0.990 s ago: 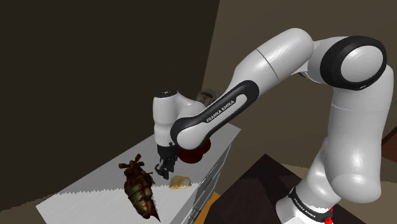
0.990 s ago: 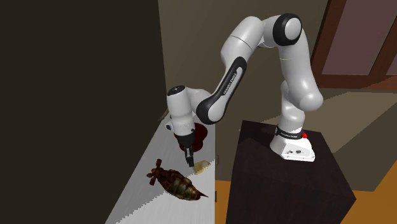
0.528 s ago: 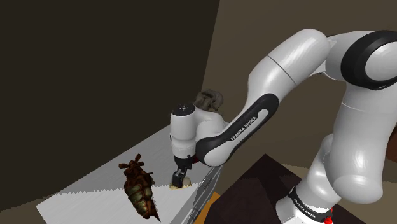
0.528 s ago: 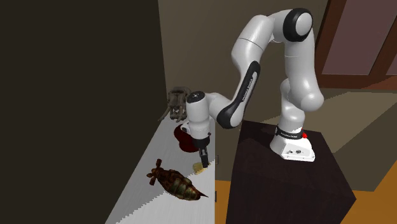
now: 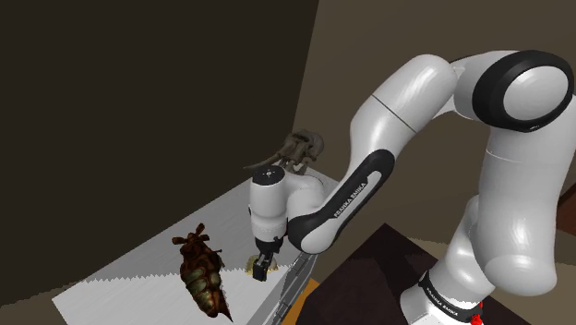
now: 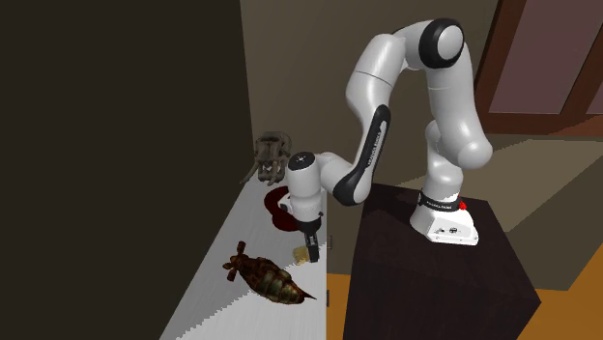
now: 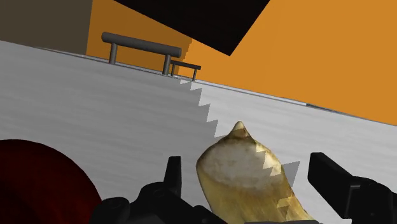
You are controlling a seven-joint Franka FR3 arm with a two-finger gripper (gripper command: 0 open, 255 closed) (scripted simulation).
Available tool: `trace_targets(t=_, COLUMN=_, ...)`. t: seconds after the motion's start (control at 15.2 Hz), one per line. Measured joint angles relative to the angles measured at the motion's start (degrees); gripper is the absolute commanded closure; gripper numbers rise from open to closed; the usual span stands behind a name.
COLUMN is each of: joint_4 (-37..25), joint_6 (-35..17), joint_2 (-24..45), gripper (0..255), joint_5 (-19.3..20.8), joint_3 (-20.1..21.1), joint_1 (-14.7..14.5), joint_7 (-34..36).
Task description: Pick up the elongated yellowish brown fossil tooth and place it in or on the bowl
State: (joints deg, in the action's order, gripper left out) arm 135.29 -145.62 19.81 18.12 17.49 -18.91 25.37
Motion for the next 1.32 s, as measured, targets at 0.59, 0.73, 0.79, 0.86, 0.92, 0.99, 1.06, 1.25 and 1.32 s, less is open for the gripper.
trace_targets(t=0.59, joint_4=-0.1, joint_6=-0.5, joint_2=0.0, gripper=255, joint_5=0.2, joint_3=0.1, joint_1=-0.2, joint_7=0.0)
trace_targets(t=0.73, joint_4=-0.2, joint_6=-0.5, joint_2=0.0, gripper=255, joint_5=0.3, joint_3=0.0, joint_1=-0.2, joint_7=0.1)
trace_targets(t=0.79, joint_4=-0.1, joint_6=-0.7, joint_2=0.0, gripper=255, joint_5=0.4, joint_3=0.0, joint_1=-0.2, joint_7=0.2)
trace_targets(t=0.86, joint_4=-0.1, joint_6=-0.7, joint_2=-0.1, gripper=255, joint_5=0.4, joint_3=0.0, joint_1=-0.2, joint_7=0.2)
trace_targets(t=0.92, joint_4=-0.1, joint_6=-0.7, joint_2=-0.1, gripper=255, joint_5=0.4, joint_3=0.0, joint_1=-0.2, joint_7=0.3)
trace_targets(t=0.99, joint_4=0.0, joint_6=-0.7, joint_2=-0.2, gripper=255, joint_5=0.3, joint_3=0.0, joint_1=-0.2, joint_7=0.3)
trace_targets(t=1.06, joint_4=-0.2, joint_6=-0.5, joint_2=-0.1, gripper=255, joint_5=0.3, joint_3=0.0, joint_1=-0.2, joint_7=0.1)
trace_targets(t=1.25, joint_4=-0.1, joint_6=0.9, joint_2=-1.6, gripper=255, joint_5=-0.9, joint_3=0.7, joint_1=0.4, joint_7=-0.9)
trace_targets(t=1.32, joint_4=0.0, joint_6=1.5, joint_2=-2.3, gripper=255, joint_5=-1.4, joint_3=0.9, joint_1=0.6, joint_7=-1.3)
